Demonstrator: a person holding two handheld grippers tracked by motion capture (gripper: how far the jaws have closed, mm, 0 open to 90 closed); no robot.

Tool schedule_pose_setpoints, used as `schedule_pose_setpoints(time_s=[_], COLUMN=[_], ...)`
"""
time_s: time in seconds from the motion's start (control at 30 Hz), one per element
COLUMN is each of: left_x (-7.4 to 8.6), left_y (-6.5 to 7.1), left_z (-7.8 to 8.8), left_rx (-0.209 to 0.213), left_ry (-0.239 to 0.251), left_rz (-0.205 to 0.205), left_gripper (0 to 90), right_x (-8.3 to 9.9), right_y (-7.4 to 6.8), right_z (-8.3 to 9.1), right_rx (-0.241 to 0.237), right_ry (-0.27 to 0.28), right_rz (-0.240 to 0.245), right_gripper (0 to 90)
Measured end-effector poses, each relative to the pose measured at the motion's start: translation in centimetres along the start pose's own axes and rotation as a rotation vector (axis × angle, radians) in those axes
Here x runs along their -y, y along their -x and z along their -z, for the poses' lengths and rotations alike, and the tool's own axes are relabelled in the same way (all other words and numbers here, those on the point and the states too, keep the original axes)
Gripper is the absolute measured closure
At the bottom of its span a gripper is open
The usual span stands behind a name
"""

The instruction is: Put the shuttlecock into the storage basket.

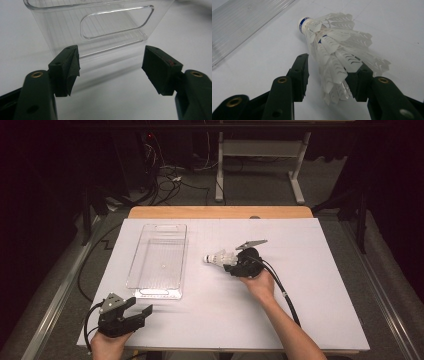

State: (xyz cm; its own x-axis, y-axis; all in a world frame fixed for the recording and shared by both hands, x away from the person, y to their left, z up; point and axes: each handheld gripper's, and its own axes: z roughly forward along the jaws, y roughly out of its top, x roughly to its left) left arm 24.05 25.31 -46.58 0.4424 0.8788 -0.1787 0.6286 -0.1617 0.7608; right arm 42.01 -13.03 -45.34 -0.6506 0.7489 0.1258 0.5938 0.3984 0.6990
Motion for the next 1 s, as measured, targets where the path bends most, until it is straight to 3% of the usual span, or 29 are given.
schedule_pose_setpoints(time_s=[0.5, 1.0], left_x=[0.0, 0.0], left_y=[0.0, 0.0], left_z=[0.0, 0.0], left_rx=[0.002, 0.003], left_ry=[-0.001, 0.000], left_rz=[-0.002, -0.001], left_gripper=[31.2, 31.2], right_x=[-0.3, -1.1], right_y=[-0.3, -0.9], right_z=[-1.1, -2.0], right_rx=[-0.001, 0.004], right_ry=[0.004, -0.019], right_rz=[-0.018, -0.001], right_gripper=[55.4, 59.3])
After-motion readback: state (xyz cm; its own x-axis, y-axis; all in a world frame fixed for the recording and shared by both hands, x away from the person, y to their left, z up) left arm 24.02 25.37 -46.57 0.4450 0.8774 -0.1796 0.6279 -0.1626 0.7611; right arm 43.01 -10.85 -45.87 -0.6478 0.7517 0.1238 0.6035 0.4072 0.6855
